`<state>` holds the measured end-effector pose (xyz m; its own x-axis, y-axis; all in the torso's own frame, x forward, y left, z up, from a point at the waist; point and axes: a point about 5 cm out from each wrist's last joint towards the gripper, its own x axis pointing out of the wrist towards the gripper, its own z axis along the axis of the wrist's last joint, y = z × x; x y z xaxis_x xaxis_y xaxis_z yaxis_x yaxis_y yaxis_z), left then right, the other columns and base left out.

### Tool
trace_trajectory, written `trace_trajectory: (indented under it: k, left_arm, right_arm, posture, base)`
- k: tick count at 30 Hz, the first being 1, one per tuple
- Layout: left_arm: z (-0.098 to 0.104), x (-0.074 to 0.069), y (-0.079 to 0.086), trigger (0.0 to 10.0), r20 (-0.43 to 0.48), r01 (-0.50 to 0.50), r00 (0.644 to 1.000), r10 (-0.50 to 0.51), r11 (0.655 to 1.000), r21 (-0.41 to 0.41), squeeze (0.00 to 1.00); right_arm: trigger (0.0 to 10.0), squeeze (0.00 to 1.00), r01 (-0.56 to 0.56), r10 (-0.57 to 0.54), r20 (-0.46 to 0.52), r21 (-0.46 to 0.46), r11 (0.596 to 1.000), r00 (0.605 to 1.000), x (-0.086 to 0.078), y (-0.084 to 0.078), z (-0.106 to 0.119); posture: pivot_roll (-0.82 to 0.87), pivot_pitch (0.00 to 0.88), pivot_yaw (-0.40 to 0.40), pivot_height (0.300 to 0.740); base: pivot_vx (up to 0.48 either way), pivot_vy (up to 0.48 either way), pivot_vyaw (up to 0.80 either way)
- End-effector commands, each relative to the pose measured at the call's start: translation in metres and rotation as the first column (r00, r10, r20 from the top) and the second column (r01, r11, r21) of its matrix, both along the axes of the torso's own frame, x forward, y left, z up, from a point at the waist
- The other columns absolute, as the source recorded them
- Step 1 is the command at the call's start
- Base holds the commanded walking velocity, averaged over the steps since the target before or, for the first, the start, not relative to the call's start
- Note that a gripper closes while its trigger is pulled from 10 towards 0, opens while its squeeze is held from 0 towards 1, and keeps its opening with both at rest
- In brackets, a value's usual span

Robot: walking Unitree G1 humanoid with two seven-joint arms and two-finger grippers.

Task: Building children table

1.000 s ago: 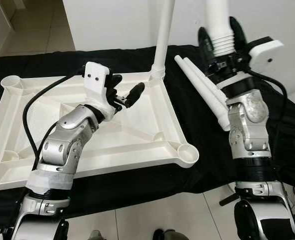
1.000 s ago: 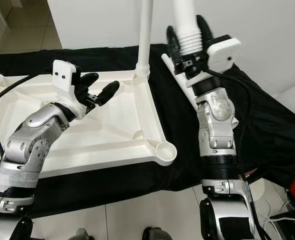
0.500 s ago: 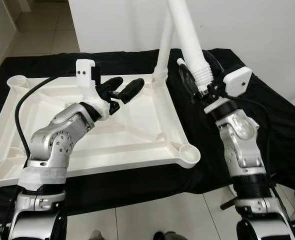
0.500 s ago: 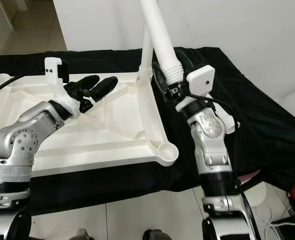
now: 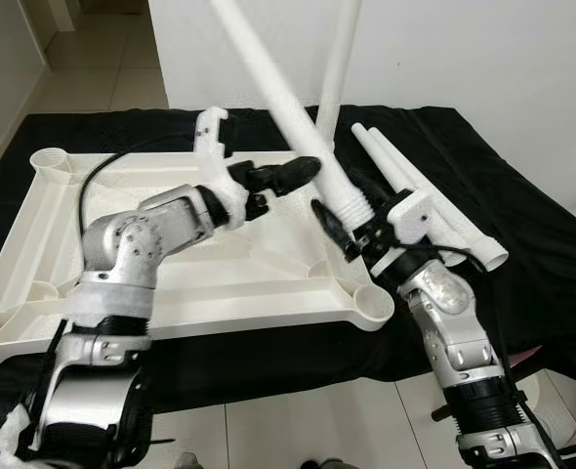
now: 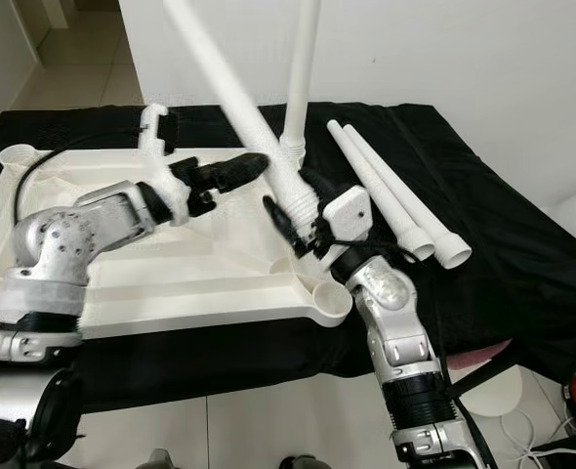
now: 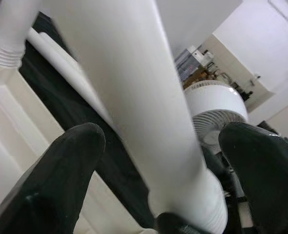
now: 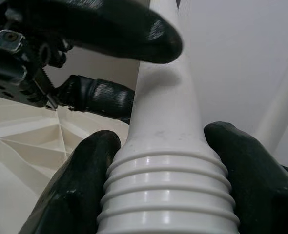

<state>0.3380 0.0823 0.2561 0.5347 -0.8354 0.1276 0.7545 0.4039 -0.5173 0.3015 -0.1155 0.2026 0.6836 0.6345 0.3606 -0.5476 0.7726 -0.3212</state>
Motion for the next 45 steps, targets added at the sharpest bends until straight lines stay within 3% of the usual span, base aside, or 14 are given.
trace_trajectory:
  k: [1,8,11,13,18,26,27,28,45]
  left_arm:
    - [0.000,0.000,-0.002,10.0,-0.014,0.020,1.000,-0.020,1.000,-0.004,0.00]
    - [0.013,0.005,-0.007,10.0,-0.012,0.019,1.000,-0.020,0.998,-0.063,0.00]
    - [0.020,0.020,0.000,10.0,-0.067,-0.053,0.997,0.047,0.995,-0.090,0.00]
    - [0.020,0.020,0.000,10.0,-0.067,-0.053,0.997,0.047,0.995,-0.090,0.00]
    - [0.042,0.041,0.010,10.0,-0.068,-0.160,0.986,0.155,0.984,-0.075,0.00]
    - [0.061,0.059,0.028,10.0,-0.102,-0.271,0.960,0.261,0.957,-0.102,0.00]
    - [0.062,0.060,0.030,4.4,-0.107,-0.282,0.957,0.271,0.953,-0.110,0.00]
    - [0.063,0.061,0.031,0.0,-0.110,-0.287,0.955,0.275,0.951,-0.114,0.00]
    - [0.069,0.063,0.029,0.0,-0.118,-0.247,0.966,0.228,0.951,-0.188,0.00]
  right_arm:
    - [10.0,0.00,-0.003,0.003,0.017,-0.002,1.000,1.000,-0.002,0.000,0.002]
    - [10.0,0.00,-0.020,0.020,-0.003,-0.030,0.999,1.000,-0.004,0.004,-0.005]
    - [10.0,0.00,-0.034,0.033,-0.013,-0.040,0.999,0.999,-0.009,0.008,-0.009]
    - [10.0,0.00,-0.034,0.033,-0.013,-0.040,0.999,0.999,-0.009,0.008,-0.009]
    - [10.0,0.00,-0.041,0.040,-0.022,-0.065,0.997,0.999,-0.012,0.011,-0.016]
    - [10.0,0.00,-0.024,0.023,-0.010,-0.082,0.996,1.000,-0.011,0.008,-0.015]
    - [10.0,0.00,-0.020,0.019,-0.010,-0.084,0.996,1.000,-0.011,0.007,-0.015]
    - [10.0,0.00,-0.017,0.016,-0.010,-0.084,0.996,1.000,-0.011,0.007,-0.016]
    - [10.0,0.00,0.022,-0.021,0.013,-0.063,0.998,1.000,-0.005,0.006,-0.009]
  posture:
    - [0.04,0.000,-0.034,0.740]
    - [0.04,0.000,-0.041,0.740]
    - [0.05,0.000,-0.043,0.740]
    - [0.05,0.000,-0.043,0.740]
    - [0.05,0.000,-0.036,0.740]
    - [0.04,0.000,-0.023,0.740]
    - [0.04,0.000,-0.023,0.740]
    - [0.04,0.000,-0.023,0.740]
    - [0.04,0.019,-0.023,0.740]
  base:
    - [0.000,0.000,0.00]
    - [0.000,0.000,0.00]
    - [0.000,0.000,0.00]
    - [0.000,0.000,0.00]
    - [0.000,0.000,0.00]
    - [0.000,0.000,0.00]
    - [0.000,0.000,0.00]
    - [0.000,0.000,0.00]
    - [0.000,0.000,0.00]
